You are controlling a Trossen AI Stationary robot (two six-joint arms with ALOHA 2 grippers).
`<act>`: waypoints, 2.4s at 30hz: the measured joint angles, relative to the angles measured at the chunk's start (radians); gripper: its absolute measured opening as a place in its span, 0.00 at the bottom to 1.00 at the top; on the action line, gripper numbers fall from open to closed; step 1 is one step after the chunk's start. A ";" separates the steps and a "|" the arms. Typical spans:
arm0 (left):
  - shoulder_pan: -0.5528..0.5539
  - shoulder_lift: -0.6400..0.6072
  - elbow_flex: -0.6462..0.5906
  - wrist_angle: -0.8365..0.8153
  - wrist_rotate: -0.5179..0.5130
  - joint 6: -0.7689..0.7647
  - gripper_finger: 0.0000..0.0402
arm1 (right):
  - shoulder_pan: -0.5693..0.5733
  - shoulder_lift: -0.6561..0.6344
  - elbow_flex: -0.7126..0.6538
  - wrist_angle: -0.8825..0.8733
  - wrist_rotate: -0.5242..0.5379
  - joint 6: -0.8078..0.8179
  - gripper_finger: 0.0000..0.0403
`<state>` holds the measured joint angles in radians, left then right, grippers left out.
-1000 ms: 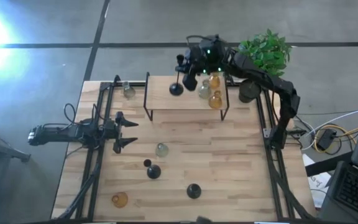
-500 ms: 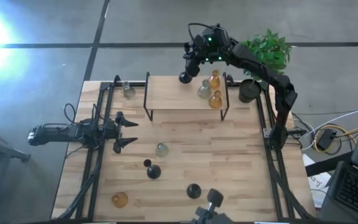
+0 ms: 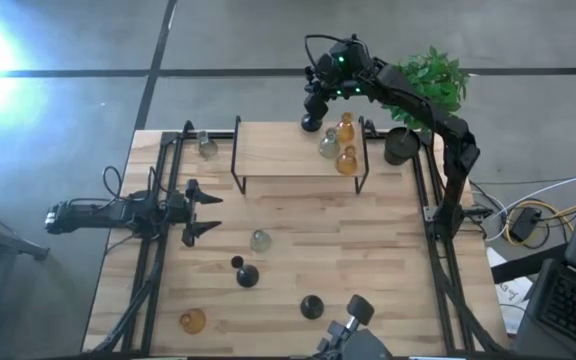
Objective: Pick & Place candle stick holders
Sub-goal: Put the bottom right black candle holder on the shelf
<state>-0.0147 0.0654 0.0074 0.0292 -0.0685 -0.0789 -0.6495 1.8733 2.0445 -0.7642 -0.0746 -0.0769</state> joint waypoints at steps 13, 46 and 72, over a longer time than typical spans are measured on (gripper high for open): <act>0.000 0.000 0.000 0.000 0.000 0.000 0.81 | -0.013 -0.017 -0.001 -0.020 0.005 -0.017 0.03; 0.000 0.000 0.000 0.000 0.000 0.000 0.81 | -0.068 -0.122 -0.231 0.194 -0.147 -0.023 0.03; 0.000 0.000 0.000 0.000 0.000 0.000 0.81 | -0.083 -0.182 -0.337 0.170 -0.161 -0.004 0.03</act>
<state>-0.0147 0.0650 0.0075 0.0292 -0.0685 -0.0791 -0.7326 1.6917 1.7071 -0.5945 -0.2351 -0.0811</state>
